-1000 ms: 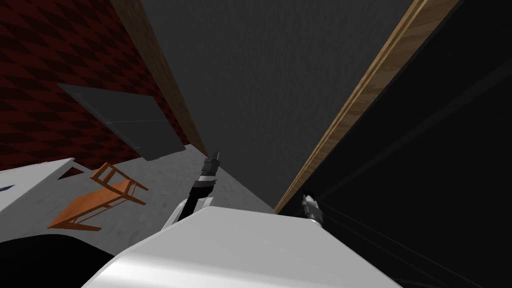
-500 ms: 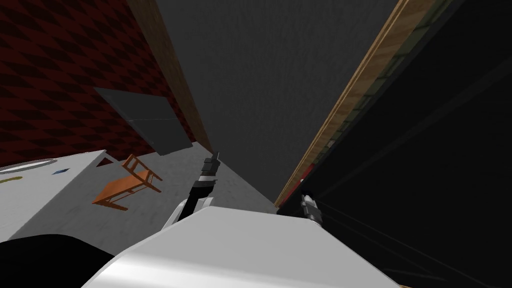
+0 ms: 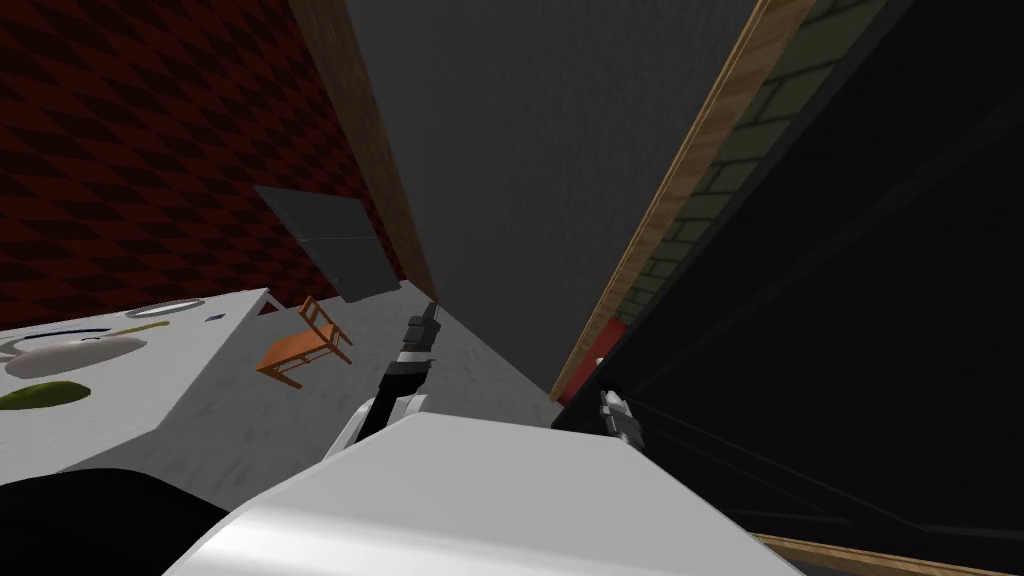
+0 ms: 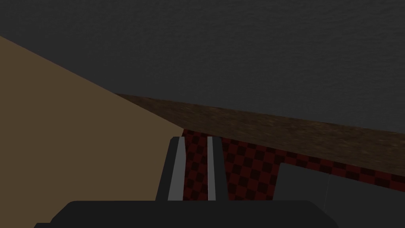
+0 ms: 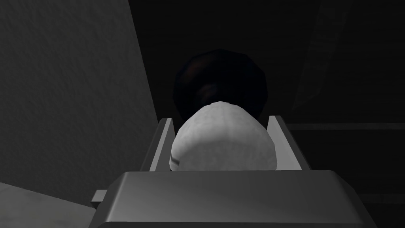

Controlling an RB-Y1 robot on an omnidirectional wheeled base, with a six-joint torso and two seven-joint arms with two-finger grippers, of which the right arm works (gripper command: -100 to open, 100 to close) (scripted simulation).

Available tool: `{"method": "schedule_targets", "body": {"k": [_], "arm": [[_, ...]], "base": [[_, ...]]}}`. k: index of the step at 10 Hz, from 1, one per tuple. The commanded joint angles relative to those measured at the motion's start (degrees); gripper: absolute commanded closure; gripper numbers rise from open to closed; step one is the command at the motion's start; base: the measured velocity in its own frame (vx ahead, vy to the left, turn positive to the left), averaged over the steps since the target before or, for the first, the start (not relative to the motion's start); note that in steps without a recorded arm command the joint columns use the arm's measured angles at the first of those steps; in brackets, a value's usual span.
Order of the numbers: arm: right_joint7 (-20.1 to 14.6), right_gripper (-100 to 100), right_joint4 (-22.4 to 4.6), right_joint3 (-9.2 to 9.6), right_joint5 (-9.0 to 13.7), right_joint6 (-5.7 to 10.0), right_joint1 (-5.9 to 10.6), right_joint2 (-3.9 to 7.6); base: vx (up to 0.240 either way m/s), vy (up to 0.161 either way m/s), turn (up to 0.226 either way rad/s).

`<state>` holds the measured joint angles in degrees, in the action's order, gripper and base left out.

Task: Pull the door open

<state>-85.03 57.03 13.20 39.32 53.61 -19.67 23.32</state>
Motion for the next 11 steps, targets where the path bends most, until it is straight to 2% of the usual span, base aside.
{"method": "schedule_targets", "body": {"k": [1,2,8,9,10,11], "arm": [[0.0,100,0.0,0.0,0.0,0.0,0.0,0.0],[-1.05,100,-0.17,1.16,-0.62,0.81,-0.57,0.68],[-5.03,100,-0.48,5.21,-2.93,4.66,-2.42,3.89],[-5.42,100,-0.51,5.6,-3.15,5.03,-2.6,4.2],[-5.01,100,-0.67,5.33,-3.02,4.63,-2.39,3.91],[-6.06,100,-1.36,6.35,-3.46,5.8,-2.68,4.6]], "base": [[-0.103,0.008,0.015],[-0.162,-0.017,0.105],[-0.231,-0.02,0.116],[-0.216,-0.002,0.071],[-0.097,0.0,0.01],[-0.199,-0.021,0.164]]}}
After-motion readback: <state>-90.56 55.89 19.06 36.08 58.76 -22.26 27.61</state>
